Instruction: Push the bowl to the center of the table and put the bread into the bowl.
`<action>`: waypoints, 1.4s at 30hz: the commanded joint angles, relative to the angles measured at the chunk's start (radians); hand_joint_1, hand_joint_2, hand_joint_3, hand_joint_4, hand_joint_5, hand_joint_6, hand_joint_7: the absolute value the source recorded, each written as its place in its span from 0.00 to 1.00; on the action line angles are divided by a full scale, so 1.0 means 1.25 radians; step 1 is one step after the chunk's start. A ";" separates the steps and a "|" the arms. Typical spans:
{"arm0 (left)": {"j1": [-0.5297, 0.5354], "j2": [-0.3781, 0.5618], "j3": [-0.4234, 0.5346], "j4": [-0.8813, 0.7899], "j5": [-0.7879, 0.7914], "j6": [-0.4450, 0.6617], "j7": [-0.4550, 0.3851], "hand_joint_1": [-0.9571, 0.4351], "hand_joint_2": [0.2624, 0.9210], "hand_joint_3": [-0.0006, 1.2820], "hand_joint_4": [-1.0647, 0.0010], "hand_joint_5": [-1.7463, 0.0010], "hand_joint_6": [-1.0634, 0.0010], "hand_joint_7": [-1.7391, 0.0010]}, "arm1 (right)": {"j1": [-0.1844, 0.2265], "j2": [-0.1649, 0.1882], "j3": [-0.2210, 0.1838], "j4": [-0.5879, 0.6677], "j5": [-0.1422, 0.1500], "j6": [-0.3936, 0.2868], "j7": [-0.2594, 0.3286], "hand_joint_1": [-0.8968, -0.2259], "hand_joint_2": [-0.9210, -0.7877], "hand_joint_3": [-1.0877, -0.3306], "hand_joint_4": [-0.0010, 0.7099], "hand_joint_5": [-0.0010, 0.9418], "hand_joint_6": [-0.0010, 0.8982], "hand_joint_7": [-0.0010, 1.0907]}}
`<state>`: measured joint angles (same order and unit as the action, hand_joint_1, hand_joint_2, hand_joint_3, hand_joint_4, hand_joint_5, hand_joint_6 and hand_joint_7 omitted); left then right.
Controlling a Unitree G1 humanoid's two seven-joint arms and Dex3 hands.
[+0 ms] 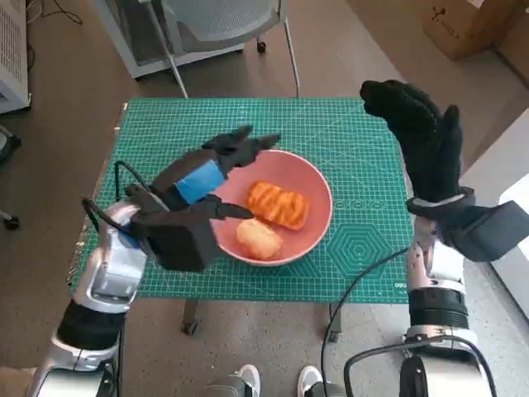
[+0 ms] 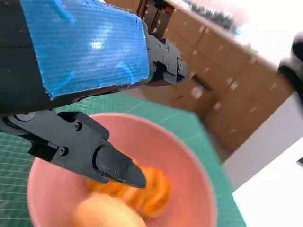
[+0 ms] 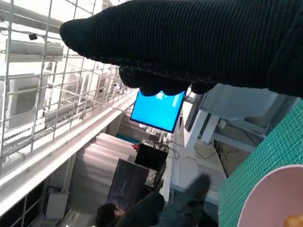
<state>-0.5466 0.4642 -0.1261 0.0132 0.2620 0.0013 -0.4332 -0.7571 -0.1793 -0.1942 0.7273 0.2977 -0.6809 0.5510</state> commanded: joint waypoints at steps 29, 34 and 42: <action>0.114 -0.224 0.285 -0.053 -0.540 -0.053 0.070 0.28 0.99 0.18 0.97 0.99 1.00 0.82 | 0.024 0.007 0.020 -0.073 -0.019 0.020 -0.040 0.49 0.00 0.69 0.39 0.00 0.41 0.01; 0.113 -0.214 0.285 -0.048 -0.526 -0.060 0.065 0.26 1.00 0.22 0.98 1.00 1.00 0.85 | 0.023 0.011 0.022 -0.077 -0.016 0.014 -0.040 0.49 0.00 0.69 0.39 0.00 0.41 0.01; 0.103 -0.203 0.283 -0.055 -0.527 -0.048 0.066 0.25 1.00 0.24 0.99 1.00 1.00 0.87 | 0.019 0.012 0.024 -0.077 -0.007 0.019 -0.032 0.49 0.00 0.69 0.37 0.00 0.41 0.01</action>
<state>-0.4069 0.1958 0.2255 -0.0518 -0.3972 -0.0596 -0.3492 -0.7460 -0.1713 -0.1665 0.6262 0.2893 -0.6642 0.5055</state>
